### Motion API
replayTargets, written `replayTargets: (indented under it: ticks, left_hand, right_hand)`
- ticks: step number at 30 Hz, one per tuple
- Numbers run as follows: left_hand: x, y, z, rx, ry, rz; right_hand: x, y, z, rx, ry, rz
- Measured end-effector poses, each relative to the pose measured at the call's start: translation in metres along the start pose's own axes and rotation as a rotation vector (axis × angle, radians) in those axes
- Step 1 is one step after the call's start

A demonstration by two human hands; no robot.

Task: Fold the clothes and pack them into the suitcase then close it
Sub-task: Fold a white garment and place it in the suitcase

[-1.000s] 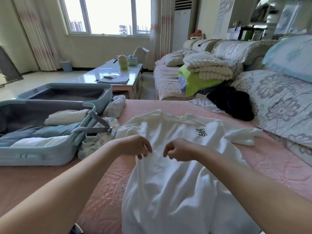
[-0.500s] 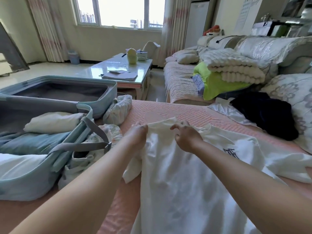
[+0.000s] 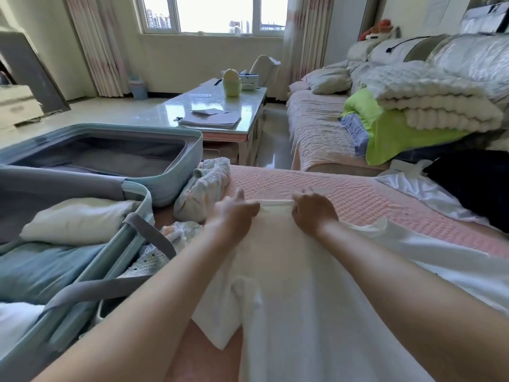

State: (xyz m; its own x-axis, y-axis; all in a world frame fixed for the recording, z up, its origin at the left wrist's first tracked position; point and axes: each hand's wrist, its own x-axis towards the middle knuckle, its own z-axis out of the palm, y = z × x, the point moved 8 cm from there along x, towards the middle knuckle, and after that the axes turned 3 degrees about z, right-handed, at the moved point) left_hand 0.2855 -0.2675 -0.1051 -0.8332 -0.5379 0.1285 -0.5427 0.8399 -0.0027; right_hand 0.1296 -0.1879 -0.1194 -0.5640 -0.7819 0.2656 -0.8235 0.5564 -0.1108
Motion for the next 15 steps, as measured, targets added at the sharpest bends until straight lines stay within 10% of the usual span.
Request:
replayTargets:
  ticks: [3,8,15]
  left_hand:
    - [0.011,-0.013,-0.034,0.194,0.098,0.034]
    - [0.010,-0.025,0.022,0.407,-0.410,-0.026]
    - [0.049,0.054,0.007,0.172,-0.133,0.013]
  right_hand:
    - [0.019,-0.013,-0.010,0.162,0.078,0.002]
    - [0.003,-0.024,0.041,0.287,-0.418,0.002]
    - [-0.021,0.078,-0.018,0.329,-0.073,0.104]
